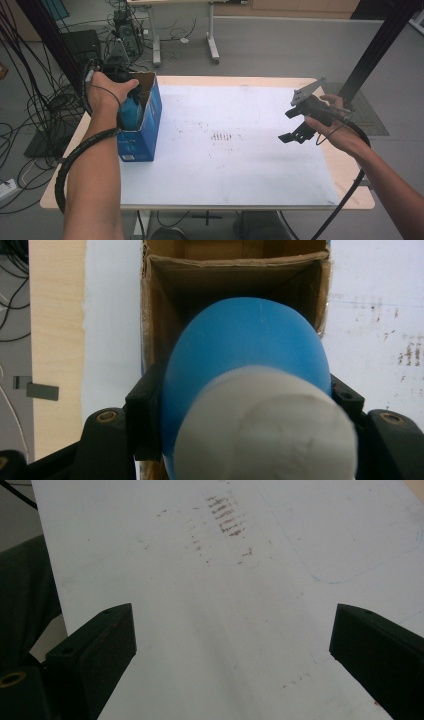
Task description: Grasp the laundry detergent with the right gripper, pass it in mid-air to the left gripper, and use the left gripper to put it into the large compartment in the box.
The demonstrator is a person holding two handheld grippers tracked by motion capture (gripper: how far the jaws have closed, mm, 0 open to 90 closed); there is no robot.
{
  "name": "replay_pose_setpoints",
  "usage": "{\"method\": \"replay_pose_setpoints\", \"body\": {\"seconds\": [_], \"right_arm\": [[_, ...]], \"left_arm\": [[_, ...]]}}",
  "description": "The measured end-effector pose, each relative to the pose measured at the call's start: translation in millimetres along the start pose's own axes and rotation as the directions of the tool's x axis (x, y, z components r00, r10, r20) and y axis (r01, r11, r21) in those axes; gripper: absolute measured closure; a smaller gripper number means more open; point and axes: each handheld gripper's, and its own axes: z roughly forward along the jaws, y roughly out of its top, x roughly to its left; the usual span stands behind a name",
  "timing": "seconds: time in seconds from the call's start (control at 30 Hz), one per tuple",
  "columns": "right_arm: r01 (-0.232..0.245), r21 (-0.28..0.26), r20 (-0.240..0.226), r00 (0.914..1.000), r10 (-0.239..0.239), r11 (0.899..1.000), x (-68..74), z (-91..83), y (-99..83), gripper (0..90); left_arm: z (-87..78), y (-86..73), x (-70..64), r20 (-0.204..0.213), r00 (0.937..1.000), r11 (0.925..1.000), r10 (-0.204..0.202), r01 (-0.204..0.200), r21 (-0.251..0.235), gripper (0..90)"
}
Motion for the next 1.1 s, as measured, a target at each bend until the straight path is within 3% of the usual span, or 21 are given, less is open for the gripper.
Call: {"method": "replay_pose_setpoints", "body": {"seconds": [1.1], "right_arm": [[0.003,0.046,0.017,0.9998,-0.004,0.999,-3.9,3.2,1.3,4.8]], "left_arm": [[41.0,-1.8,1.0,-0.022,0.9992,0.9989,0.033,-0.032,0.035,36.7]]}}
